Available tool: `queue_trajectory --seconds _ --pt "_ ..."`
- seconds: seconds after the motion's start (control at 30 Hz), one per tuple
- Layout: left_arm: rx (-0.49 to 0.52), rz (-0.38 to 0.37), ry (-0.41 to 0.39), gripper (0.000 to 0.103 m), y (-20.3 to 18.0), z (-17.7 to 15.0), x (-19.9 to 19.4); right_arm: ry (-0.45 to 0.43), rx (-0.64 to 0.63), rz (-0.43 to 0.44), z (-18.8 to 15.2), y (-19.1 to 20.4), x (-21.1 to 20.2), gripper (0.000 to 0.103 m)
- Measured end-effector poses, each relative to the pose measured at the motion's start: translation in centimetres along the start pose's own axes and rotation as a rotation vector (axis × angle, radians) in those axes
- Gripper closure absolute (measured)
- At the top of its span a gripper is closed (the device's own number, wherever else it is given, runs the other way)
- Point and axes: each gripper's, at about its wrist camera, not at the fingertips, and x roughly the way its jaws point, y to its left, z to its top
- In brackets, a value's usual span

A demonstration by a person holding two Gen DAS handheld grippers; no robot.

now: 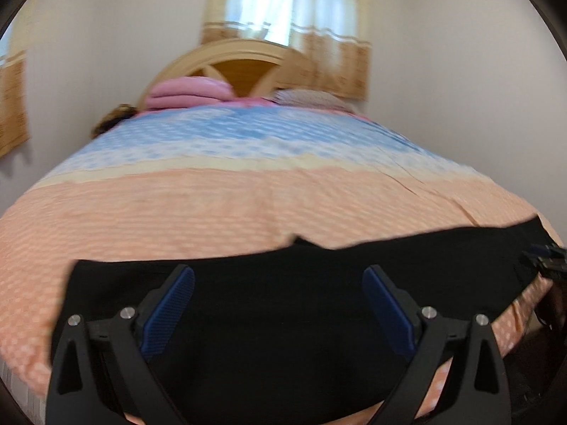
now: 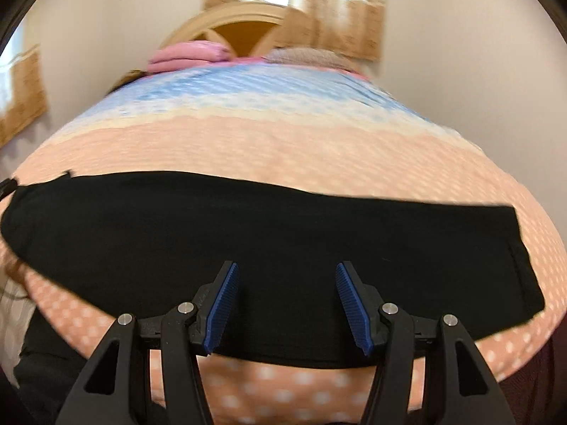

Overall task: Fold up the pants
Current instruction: 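Press and smooth the folded pants flat with both open tools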

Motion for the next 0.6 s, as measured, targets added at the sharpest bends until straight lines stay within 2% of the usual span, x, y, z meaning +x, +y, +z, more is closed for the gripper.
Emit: queue_trajectory --seconds 0.13,0.33,0.6 --pt "0.036 -0.037 0.061 0.004 -2.8 -0.6 2.2 0.042 0.028 -0.026 -0.5 -1.8 1.4 0.044" --pt "0.022 -0.017 0.161 0.004 -3.3 -2.9 4.3 0.016 -0.034 -0.048 -1.3 -1.6 1.8 0.041" --pt "0.006 -0.017 0.147 0.003 -3.8 -2.9 3.4 0.022 -0.031 -0.026 -1.0 -2.0 1.8 0.04"
